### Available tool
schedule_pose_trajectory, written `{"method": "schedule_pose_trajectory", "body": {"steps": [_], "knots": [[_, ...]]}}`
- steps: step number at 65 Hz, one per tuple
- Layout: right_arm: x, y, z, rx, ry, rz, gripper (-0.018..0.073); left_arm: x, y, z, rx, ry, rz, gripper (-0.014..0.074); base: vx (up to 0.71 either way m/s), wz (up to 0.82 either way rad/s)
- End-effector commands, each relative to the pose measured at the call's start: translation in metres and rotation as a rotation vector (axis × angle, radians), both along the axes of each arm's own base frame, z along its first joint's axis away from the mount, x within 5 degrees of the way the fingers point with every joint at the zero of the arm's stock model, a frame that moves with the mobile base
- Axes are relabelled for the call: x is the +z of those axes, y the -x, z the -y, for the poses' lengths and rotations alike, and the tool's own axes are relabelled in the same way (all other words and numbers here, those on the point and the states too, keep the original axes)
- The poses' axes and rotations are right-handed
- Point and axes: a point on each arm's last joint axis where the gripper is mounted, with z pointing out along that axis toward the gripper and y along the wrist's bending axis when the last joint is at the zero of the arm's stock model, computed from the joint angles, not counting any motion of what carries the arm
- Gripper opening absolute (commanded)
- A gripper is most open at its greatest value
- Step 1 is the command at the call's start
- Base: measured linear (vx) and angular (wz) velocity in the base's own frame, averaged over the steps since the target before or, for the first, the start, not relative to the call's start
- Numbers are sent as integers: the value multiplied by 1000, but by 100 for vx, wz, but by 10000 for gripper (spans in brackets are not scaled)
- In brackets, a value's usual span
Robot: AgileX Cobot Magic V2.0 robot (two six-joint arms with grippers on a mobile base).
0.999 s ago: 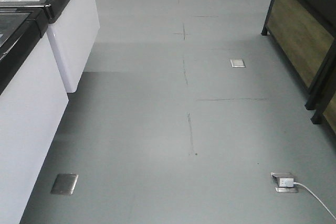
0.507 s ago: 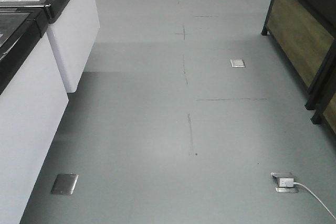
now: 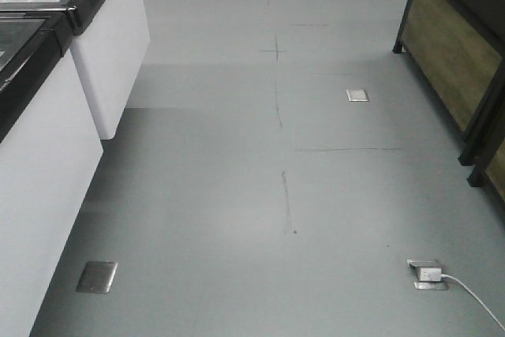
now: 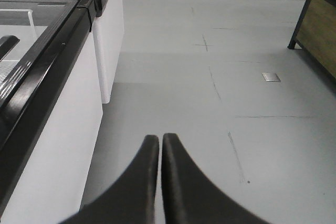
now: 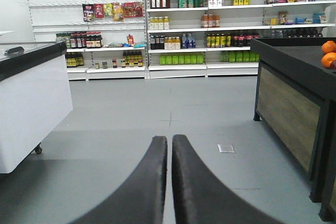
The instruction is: Left arm holds basket, right arm returns cookies
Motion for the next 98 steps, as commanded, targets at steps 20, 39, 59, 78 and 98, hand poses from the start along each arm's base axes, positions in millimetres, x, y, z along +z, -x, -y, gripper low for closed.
{"method": "schedule_pose_trajectory", "body": {"steps": [20, 39, 59, 78, 98], "knots": [[1, 1, 0, -8, 15, 68, -6, 16, -3, 0, -3, -3, 94, 150, 0, 0], [1, 1, 0, -8, 15, 68, -6, 16, -3, 0, -5, -12, 94, 369, 0, 0], [1, 1, 0, -8, 15, 68, -6, 18, -4, 0, -20, -69, 109, 507, 0, 0], [1, 1, 0, -8, 15, 68, -6, 14, -5, 0, 40, 137, 28, 502, 0, 0], [1, 1, 0, -8, 15, 67, -6, 31, -54, 1, 124, 301, -283, 502, 0, 0]]}}
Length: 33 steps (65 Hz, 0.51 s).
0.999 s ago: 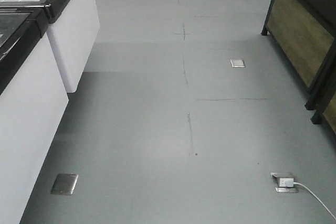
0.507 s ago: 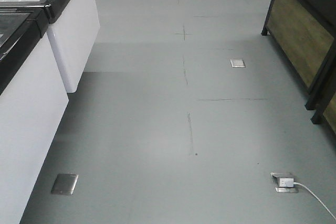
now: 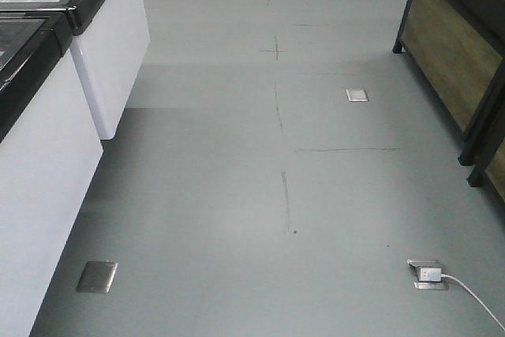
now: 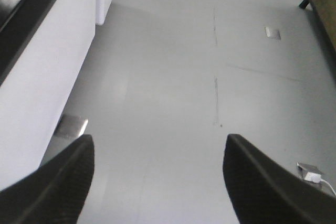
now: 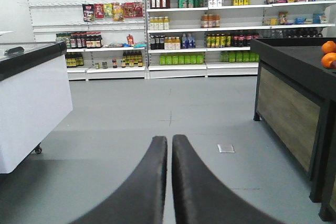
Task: Left arm holds basket, right arm returns cookies
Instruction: 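Lower the left gripper and grasp the light-blue basket handle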
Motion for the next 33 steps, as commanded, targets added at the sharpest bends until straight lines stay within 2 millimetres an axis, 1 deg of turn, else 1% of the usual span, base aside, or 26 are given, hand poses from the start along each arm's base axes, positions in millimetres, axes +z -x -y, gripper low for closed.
{"method": "schedule_pose_trajectory", "body": {"steps": [1, 9, 17, 24, 33], "knots": [[1, 1, 0, -8, 15, 67, -6, 24, -24, 2, 39, 89, 20, 502, 0, 0], [1, 1, 0, -8, 15, 67, -6, 41, -47, 6, 57, 221, 15, 502, 0, 0], [1, 1, 0, -8, 15, 67, -6, 56, -65, 2, 88, 360, 12, 502, 0, 0], [1, 1, 0, -8, 15, 67, -6, 70, -74, -11, 111, 436, 17, 502, 0, 0], [1, 1, 0, -8, 15, 67, -6, 95, -75, -45, 184, 547, 102, 502, 0, 0]]}}
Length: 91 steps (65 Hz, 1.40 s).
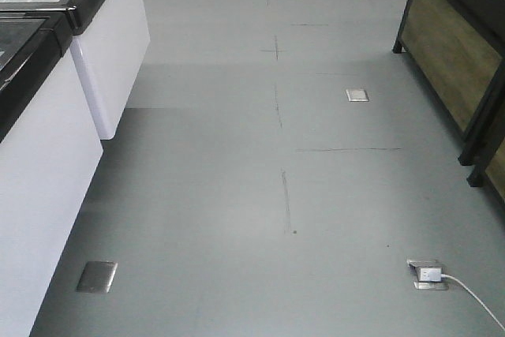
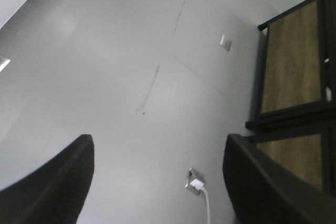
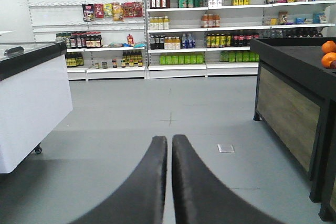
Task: Left arm holds basket, right arm returns cookies
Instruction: 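Lower the left gripper and grasp the light-blue basket handle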
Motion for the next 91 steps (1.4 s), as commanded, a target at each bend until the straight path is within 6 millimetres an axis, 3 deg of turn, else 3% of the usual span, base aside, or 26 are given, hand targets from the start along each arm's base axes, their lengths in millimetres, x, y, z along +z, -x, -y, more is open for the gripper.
{"method": "schedule_pose_trajectory", "body": {"steps": [1, 12, 27, 41, 60, 73, 91], "knots": [[1, 1, 0, -8, 15, 67, -6, 35, 2, -21, 69, 75, 155, 502, 0, 0], [1, 1, 0, -8, 15, 67, -6, 58, 21, -73, 250, 154, 247, 501, 0, 0], [1, 1, 0, -8, 15, 69, -6, 62, 42, -137, 397, 187, 290, 467, 0, 0], [1, 1, 0, -8, 15, 69, -6, 68, 48, -187, 502, 231, 366, 454, 0, 0], [1, 1, 0, -8, 15, 69, -6, 70, 28, -245, 470, 262, 419, 454, 0, 0], [1, 1, 0, -8, 15, 69, -6, 54, 12, -276, 457, 347, 446, 454, 0, 0], [1, 1, 0, -8, 15, 67, -6, 27, -6, -302, 451, 464, 525, 454, 0, 0]]}}
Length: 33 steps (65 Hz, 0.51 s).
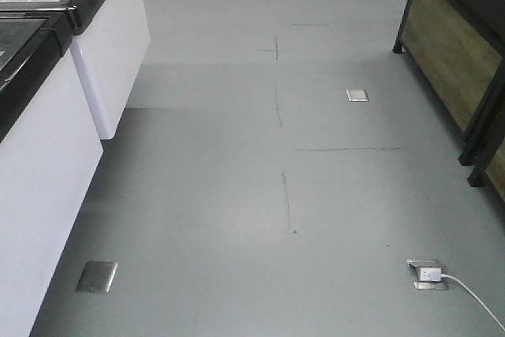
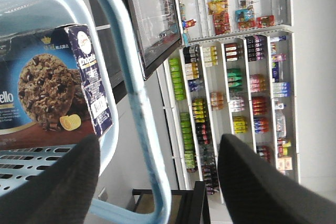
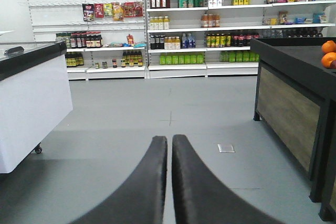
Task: Left arm holds basket, right arm returns cookies
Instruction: 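Lower the left gripper and grasp the light-blue basket handle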
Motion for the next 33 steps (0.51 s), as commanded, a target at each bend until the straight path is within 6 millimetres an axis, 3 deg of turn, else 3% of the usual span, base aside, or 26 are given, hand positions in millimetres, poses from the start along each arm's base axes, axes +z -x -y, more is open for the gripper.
{"method": "schedule_pose_trajectory", "body": {"steps": [1, 18, 33], "knots": [[1, 1, 0, -8, 15, 67, -6, 25, -3, 5, 4, -24, 125, 454, 0, 0], [1, 1, 0, -9, 15, 68, -6, 6, -28, 1, -22, 27, 169, 454, 0, 0], [1, 1, 0, -9, 15, 68, -6, 5, -42, 2, -11, 49, 239, 454, 0, 0]]}}
